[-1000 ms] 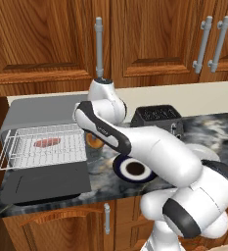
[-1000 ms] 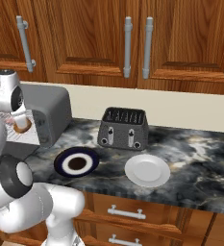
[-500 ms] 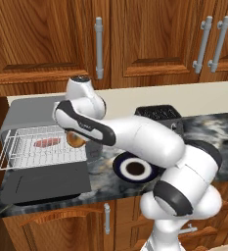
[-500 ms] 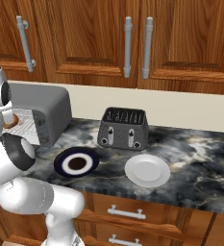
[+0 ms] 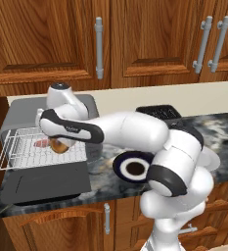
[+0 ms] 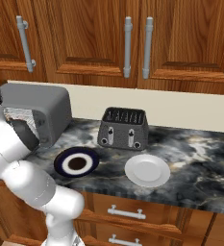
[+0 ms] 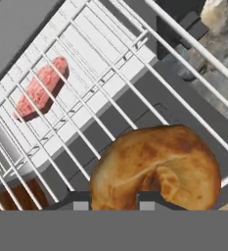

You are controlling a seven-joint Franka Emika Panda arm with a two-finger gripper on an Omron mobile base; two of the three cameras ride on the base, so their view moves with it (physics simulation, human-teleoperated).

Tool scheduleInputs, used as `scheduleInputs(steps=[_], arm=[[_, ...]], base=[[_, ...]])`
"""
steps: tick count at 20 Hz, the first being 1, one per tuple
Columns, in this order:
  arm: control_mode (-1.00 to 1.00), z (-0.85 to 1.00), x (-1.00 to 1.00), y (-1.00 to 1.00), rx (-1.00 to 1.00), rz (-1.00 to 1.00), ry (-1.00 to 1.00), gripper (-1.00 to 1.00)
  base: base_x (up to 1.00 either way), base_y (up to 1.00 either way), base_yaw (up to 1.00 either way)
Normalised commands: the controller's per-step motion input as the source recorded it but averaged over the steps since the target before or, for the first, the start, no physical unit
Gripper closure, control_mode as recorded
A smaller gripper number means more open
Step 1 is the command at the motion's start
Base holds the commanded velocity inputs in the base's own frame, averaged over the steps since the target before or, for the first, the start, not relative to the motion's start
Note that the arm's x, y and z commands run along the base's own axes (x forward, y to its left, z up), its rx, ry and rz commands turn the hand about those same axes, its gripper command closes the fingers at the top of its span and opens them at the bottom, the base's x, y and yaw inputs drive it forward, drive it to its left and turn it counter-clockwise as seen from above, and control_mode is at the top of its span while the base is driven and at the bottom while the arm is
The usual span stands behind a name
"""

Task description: Open the toaster oven door. Place the bread on the top rack in the toaster oven and place the steak on the bottom rack.

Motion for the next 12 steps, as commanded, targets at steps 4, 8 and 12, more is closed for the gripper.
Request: scheduleInputs(steps=[4, 8, 12], arm=[[-1.00, -0.36, 0.18, 0.17, 0.00, 0.06, 0.00, 1.00], [-1.00, -0.31, 0.14, 0.21, 0.00, 0.07, 0.00, 1.00], [-1.00, -0.18, 0.04, 0.23, 0.00, 0.08, 0.00, 1.00]], base=[[0.00, 0.00, 0.00], [0.00, 0.00, 0.00], [0.00, 0.00, 0.00]])
